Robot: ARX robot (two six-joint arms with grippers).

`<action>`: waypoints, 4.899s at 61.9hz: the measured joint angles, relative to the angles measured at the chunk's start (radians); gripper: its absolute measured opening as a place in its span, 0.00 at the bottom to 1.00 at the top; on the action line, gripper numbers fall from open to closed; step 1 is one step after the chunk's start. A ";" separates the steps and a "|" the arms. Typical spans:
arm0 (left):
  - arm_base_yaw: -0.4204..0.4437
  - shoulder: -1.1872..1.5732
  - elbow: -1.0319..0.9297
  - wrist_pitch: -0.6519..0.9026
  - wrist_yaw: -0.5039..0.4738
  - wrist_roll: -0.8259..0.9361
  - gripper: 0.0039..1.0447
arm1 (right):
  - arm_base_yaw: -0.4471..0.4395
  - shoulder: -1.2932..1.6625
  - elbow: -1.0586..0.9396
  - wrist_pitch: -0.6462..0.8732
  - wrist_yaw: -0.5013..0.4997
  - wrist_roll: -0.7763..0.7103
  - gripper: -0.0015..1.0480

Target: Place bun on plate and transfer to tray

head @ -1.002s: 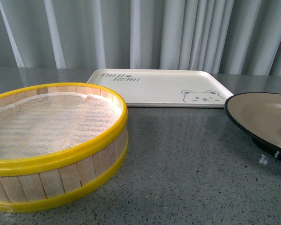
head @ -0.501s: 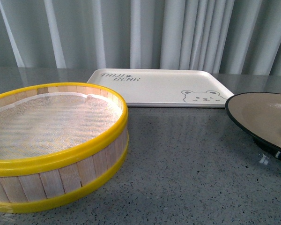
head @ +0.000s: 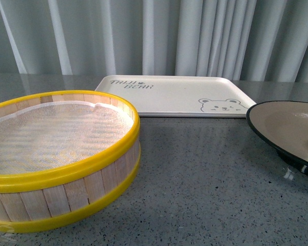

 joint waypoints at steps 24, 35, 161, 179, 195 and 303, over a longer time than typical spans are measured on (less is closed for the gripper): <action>0.000 0.000 0.000 0.000 0.000 0.000 0.94 | 0.131 0.039 0.019 0.006 0.006 0.129 0.72; 0.000 0.000 0.000 0.000 0.000 0.000 0.94 | 0.176 0.031 0.010 -0.004 0.016 0.148 0.44; 0.000 0.000 0.000 0.000 0.000 0.000 0.94 | 0.613 0.702 0.809 0.010 0.261 0.438 0.02; 0.000 0.000 0.000 0.000 0.000 0.000 0.94 | 0.616 0.747 0.851 0.000 0.277 0.439 0.02; 0.000 0.000 0.000 0.000 0.000 0.000 0.94 | 0.603 0.755 0.867 -0.027 0.275 0.441 0.13; 0.000 0.000 0.000 0.000 0.000 0.000 0.94 | 0.464 -0.662 -0.277 0.055 0.488 -0.864 0.27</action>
